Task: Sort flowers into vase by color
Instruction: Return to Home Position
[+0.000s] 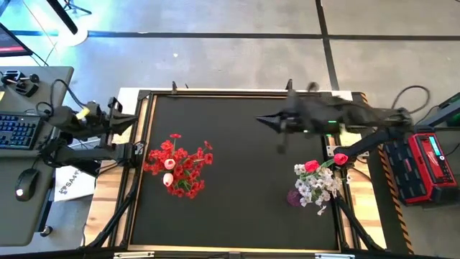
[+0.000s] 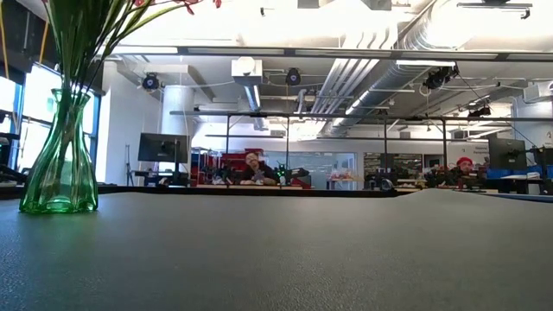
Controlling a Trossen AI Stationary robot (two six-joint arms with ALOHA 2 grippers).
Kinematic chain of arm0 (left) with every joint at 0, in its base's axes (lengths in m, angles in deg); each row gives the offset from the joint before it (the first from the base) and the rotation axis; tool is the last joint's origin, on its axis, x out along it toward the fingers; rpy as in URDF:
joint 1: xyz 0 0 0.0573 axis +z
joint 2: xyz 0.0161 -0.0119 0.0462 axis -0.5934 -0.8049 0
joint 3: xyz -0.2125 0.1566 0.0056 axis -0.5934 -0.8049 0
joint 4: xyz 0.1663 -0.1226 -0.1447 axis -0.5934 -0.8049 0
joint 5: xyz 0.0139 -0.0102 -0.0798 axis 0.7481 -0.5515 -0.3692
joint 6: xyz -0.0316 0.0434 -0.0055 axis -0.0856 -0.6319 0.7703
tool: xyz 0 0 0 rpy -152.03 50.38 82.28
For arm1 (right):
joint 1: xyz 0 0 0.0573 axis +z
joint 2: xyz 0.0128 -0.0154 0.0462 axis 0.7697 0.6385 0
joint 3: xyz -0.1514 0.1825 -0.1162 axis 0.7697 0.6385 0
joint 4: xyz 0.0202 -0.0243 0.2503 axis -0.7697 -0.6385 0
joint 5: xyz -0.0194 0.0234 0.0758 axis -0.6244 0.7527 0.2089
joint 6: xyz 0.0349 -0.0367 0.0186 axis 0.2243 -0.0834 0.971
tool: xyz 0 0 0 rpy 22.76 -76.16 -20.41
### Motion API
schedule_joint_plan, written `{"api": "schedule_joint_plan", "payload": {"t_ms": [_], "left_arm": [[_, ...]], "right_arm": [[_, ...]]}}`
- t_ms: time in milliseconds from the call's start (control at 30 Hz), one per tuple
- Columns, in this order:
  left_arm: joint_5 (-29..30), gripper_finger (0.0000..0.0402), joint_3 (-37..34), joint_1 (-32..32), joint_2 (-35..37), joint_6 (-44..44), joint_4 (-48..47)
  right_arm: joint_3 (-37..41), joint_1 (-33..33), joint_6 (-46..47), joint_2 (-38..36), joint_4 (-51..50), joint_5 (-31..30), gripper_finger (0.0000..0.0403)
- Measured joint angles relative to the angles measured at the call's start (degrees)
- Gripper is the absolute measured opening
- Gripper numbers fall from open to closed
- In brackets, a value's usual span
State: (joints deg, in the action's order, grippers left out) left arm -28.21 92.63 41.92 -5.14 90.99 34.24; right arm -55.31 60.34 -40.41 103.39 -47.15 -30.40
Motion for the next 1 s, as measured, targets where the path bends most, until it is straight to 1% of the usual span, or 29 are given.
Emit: {"api": "schedule_joint_plan", "payload": {"t_ms": [100, 267, 367, 433, 567, 667, 733, 800, 900, 1000], "left_arm": [[0.0, 0.0006, -2.3, 0.0, -0.1, 0.0, 0.4], [0.1, 0.0001, -8.8, 0.0, -0.1, -1.0, 9.8], [0.1, 0.0001, -12.6, 0.0, -0.2, -0.8, 11.1], [-0.2, 0.0000, -13.8, 0.0, -0.2, -1.0, 10.8], [0.0, 0.0000, -14.3, 0.0, -0.2, -5.9, 7.1], [0.6, 0.0000, -14.3, 0.0, 0.0, -7.0, 5.5], [0.0, 0.0000, -14.3, 0.1, 0.0, -9.1, 5.3], [-1.1, 0.0000, -15.4, 0.1, -0.1, -10.0, 5.3], [-1.1, 0.0000, -18.6, 0.1, 0.4, -7.4, 5.1], [-2.6, 0.0000, -22.1, 0.1, 1.1, -5.7, 7.8]], "right_arm": [[10.7, 1.3, -1.8, -8.3, 9.7, -0.2, 0.0000], [31.2, 1.5, -8.6, -20.8, 32.2, 0.0, 0.0000], [41.7, 0.7, -9.6, -26.4, 40.5, 0.4, 0.0000], [47.1, -0.1, -8.8, -28.9, 40.8, 0.5, 0.0000], [54.7, -0.4, -5.4, -32.7, 39.4, 0.5, 0.0000], [60.3, -0.4, -6.8, -35.9, 40.6, 0.6, 0.0000], [65.2, -1.0, -7.0, -38.0, 44.0, 0.3, 0.0000], [70.0, -2.3, -6.2, -40.2, 49.7, 0.7, 0.0000], [75.3, -4.2, -4.0, -43.6, 55.8, 3.5, 0.0000], [78.4, -5.5, -2.6, -45.7, 56.7, 5.7, 0.0000]]}}
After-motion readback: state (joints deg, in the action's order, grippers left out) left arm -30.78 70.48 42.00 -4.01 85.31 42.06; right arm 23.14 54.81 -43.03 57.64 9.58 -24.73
